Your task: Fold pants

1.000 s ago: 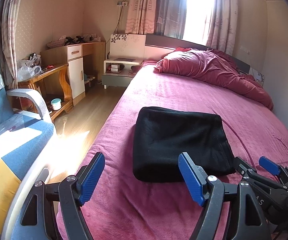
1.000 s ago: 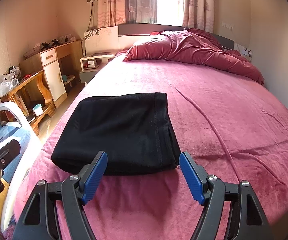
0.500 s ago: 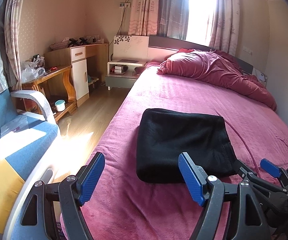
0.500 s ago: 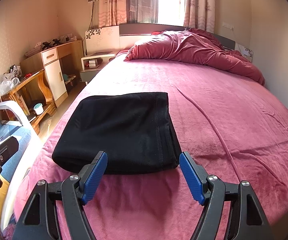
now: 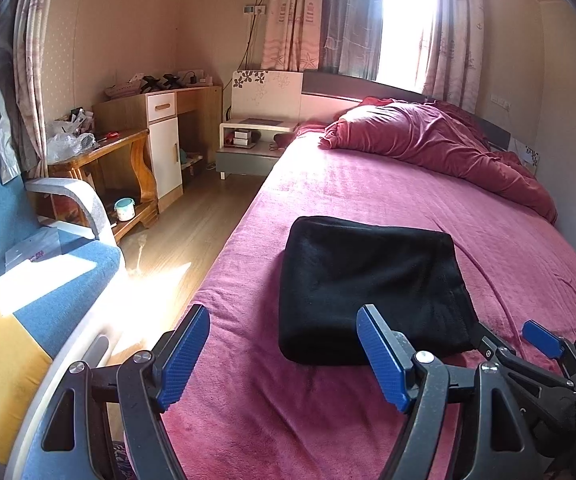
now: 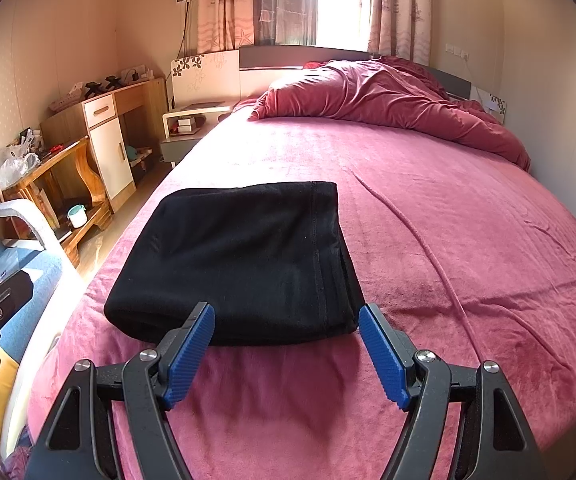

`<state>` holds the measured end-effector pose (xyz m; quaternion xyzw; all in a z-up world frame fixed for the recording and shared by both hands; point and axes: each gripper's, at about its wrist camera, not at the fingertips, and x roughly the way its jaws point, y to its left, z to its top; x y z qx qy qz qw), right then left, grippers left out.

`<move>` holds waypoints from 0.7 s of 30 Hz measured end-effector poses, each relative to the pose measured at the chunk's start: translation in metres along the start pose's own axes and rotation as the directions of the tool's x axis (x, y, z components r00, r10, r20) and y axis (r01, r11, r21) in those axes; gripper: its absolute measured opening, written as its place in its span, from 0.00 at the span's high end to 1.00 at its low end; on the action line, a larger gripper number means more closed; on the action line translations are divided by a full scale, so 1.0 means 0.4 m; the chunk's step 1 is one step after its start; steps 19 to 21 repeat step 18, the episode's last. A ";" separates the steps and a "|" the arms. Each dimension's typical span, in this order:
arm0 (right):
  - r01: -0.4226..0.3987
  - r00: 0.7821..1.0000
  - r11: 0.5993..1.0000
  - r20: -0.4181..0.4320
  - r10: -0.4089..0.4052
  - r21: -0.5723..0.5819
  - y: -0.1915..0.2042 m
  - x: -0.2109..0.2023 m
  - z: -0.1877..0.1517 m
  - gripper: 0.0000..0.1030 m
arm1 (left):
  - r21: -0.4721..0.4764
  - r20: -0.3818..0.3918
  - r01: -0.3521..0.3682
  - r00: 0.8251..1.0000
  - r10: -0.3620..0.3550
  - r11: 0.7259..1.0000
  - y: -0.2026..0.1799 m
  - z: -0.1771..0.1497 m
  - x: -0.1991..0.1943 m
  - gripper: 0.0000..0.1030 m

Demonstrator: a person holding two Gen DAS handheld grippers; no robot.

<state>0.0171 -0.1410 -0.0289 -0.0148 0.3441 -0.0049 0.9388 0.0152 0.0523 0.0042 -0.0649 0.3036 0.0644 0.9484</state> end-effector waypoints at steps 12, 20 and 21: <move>0.002 1.000 1.000 0.004 -0.002 -0.007 0.001 -0.007 -0.002 0.26 | 0.007 0.002 0.019 1.000 -0.019 1.000 -0.002 -0.003 -0.011 0.25; -0.002 1.000 1.000 -0.015 0.002 0.001 -0.017 0.009 -0.007 0.26 | 0.036 0.032 0.023 0.999 -0.024 0.999 -0.015 -0.008 -0.018 0.35; -0.002 1.000 1.000 -0.015 0.002 0.001 -0.017 0.009 -0.007 0.26 | 0.036 0.032 0.023 0.999 -0.024 0.999 -0.015 -0.008 -0.018 0.35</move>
